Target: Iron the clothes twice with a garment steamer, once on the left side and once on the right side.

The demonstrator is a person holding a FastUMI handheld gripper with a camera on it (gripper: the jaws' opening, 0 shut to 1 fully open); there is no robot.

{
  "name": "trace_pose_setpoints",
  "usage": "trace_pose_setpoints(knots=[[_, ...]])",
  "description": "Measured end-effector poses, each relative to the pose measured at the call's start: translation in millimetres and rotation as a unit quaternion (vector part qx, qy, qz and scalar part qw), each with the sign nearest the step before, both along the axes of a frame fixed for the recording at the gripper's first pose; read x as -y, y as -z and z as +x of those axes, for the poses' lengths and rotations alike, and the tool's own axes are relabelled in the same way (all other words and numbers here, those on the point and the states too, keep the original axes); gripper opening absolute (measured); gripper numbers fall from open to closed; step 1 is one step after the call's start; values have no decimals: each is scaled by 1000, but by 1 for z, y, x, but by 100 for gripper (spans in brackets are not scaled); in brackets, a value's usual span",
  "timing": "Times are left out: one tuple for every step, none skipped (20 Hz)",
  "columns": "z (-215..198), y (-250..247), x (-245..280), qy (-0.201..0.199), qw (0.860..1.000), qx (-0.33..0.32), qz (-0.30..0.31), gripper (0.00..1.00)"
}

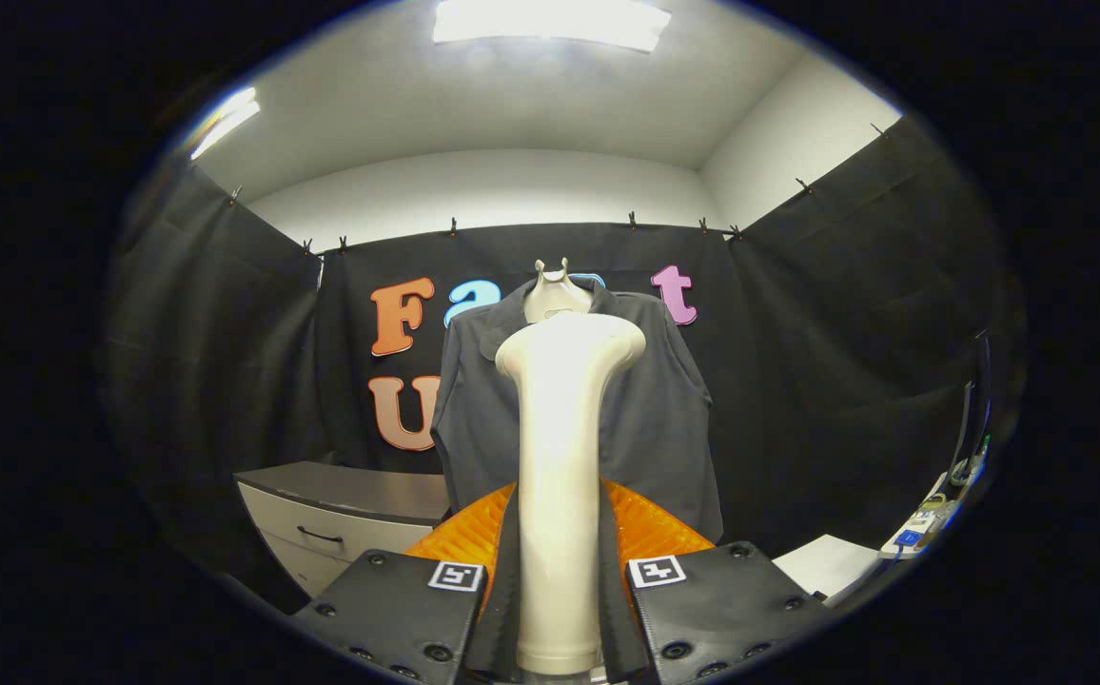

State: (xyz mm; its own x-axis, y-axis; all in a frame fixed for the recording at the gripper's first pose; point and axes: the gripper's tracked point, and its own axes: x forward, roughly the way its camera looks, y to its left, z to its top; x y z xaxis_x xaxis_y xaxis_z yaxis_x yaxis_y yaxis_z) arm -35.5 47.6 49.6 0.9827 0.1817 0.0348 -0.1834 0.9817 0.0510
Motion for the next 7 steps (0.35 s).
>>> trace_pose_setpoints(knots=[[-1,0,-1,-1,1000,0,0,42],[-1,2,-2,-2,1000,0,1,42],[0,3,-2,-3,1000,-1,2,42],[-1,2,-3,-5,1000,-1,2,42],[0,3,-4,-6,1000,-1,3,42],[1,2,-4,-6,1000,-1,3,42],[1,3,-4,-7,1000,0,3,42]])
